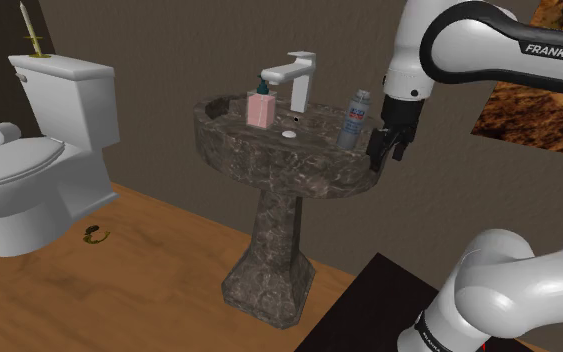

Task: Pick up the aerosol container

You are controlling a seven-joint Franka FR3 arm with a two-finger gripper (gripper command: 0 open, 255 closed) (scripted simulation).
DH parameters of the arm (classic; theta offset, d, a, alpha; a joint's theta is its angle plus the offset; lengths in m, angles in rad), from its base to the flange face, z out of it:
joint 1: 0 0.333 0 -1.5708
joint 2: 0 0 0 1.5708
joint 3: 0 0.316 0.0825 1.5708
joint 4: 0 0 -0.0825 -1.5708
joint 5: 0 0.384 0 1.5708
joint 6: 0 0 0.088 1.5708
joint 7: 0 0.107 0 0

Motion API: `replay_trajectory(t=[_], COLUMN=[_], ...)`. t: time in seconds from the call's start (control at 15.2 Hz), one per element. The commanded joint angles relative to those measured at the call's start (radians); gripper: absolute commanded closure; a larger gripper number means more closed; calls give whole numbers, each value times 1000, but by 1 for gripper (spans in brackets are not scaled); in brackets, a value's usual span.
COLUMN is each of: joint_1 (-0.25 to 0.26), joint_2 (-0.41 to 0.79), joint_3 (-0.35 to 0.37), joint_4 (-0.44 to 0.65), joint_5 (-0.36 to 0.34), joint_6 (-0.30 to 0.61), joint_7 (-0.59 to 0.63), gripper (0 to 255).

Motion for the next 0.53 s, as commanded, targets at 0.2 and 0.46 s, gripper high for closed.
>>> replay_trajectory(t=[0.2,0.46], joint_1=[-22,-46], joint_2=[95,221], joint_3=[-29,-66], joint_4=[87,216], joint_5=[-26,-52], joint_6=[21,37], joint_7=[-10,-22], gripper=[0,0])
